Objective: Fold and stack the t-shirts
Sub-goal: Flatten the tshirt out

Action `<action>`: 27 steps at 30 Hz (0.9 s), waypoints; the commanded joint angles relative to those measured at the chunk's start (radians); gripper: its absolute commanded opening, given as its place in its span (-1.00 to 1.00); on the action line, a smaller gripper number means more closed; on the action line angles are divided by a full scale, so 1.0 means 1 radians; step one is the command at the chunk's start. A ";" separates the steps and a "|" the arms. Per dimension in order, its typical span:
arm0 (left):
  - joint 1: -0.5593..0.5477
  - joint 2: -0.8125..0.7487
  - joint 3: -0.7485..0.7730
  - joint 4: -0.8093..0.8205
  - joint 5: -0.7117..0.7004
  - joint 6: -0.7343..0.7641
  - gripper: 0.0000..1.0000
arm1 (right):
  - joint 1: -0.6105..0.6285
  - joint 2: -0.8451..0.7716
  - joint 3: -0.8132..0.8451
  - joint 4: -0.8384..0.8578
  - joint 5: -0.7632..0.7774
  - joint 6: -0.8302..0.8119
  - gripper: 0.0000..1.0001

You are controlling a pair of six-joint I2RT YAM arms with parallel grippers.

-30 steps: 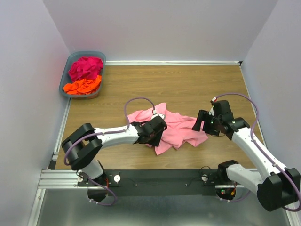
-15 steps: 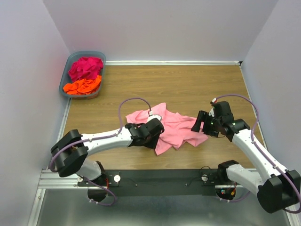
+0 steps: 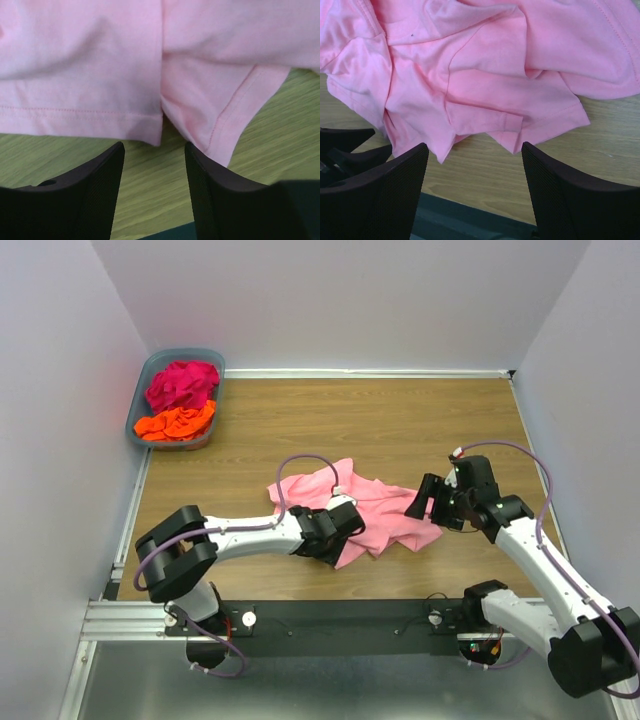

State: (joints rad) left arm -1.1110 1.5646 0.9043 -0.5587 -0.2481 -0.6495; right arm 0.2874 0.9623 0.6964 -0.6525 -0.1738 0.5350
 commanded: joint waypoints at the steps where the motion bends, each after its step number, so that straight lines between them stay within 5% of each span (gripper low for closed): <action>1: -0.015 0.037 0.033 0.032 -0.056 0.013 0.22 | 0.006 -0.013 -0.020 0.011 -0.018 0.020 0.66; 27: 0.022 -0.009 -0.018 0.019 -0.013 0.122 0.16 | 0.006 -0.034 -0.026 0.027 -0.024 0.062 0.66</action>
State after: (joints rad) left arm -1.0946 1.5707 0.8803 -0.5190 -0.2733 -0.5457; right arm 0.2874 0.9348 0.6754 -0.6479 -0.1818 0.5797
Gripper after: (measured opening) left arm 0.583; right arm 0.831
